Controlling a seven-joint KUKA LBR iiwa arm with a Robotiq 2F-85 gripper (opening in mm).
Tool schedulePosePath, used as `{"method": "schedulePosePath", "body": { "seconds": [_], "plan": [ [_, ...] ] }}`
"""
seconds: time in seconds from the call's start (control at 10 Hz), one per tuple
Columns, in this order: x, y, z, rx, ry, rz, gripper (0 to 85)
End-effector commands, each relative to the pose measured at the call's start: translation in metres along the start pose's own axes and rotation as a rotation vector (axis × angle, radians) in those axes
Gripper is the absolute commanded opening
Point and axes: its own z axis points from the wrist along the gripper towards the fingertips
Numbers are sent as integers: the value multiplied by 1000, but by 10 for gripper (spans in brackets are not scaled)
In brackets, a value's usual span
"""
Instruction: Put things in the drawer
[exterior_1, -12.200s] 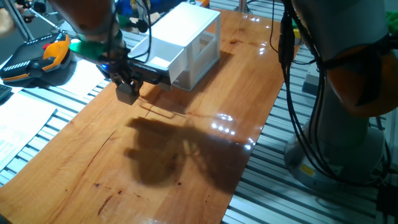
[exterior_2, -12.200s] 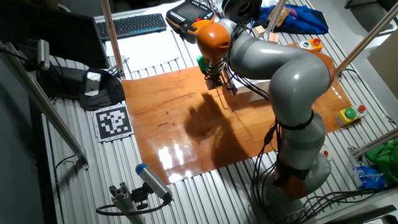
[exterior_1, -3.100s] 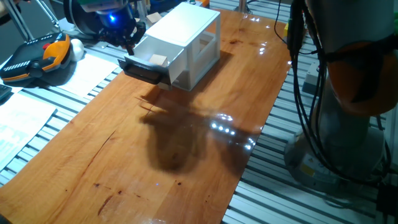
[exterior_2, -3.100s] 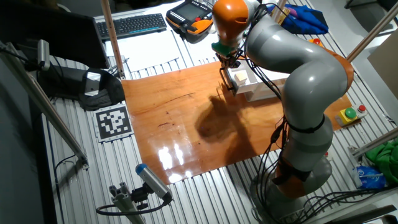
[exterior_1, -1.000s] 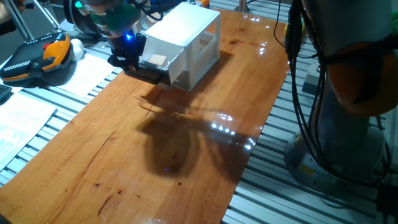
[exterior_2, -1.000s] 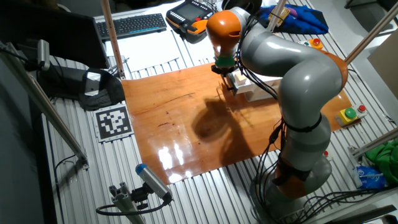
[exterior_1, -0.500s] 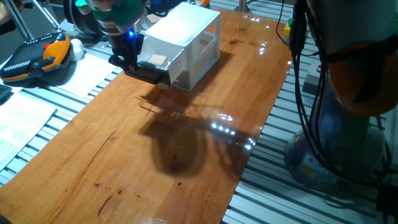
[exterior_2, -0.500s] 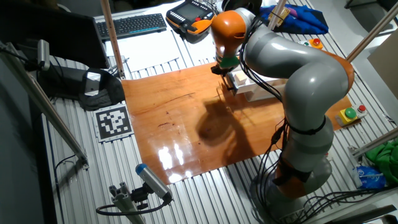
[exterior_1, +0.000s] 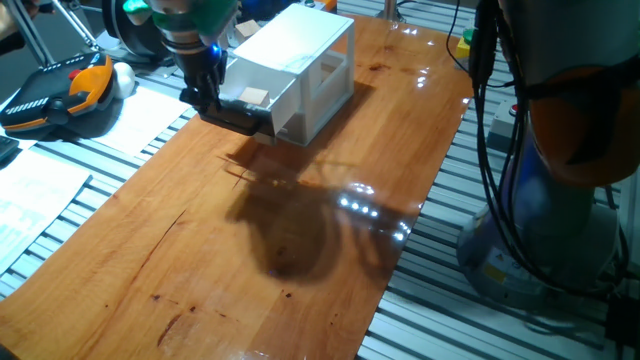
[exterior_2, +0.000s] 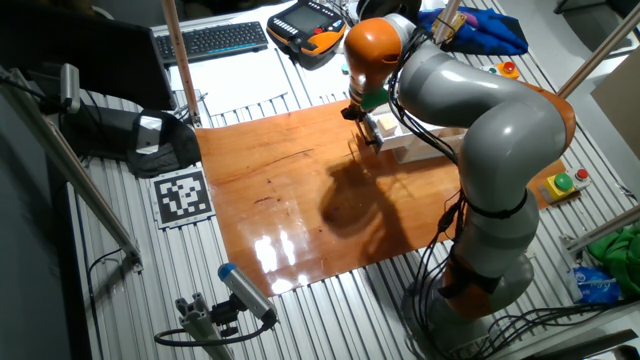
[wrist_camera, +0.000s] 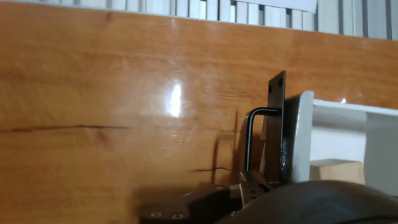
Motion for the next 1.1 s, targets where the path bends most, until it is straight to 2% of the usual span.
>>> {"method": "schedulePosePath", "body": {
  "seconds": [0.0, 0.1, 0.2, 0.3, 0.5, 0.6, 0.7, 0.8, 1.0],
  "plan": [
    [0, 0, 0, -16, -34, -195, 0],
    [0, 0, 0, -10, -33, -188, 0],
    [0, 0, 0, -25, -33, -154, 0],
    [0, 0, 0, 3, -27, -145, 0],
    [0, 0, 0, -32, -20, -95, 0],
    [0, 0, 0, -43, -2, -73, 0],
    [0, 0, 0, -88, 19, -12, 0],
    [0, 0, 0, -91, 17, -11, 0],
    [0, 0, 0, -49, -26, -57, 0]
  ]
}}
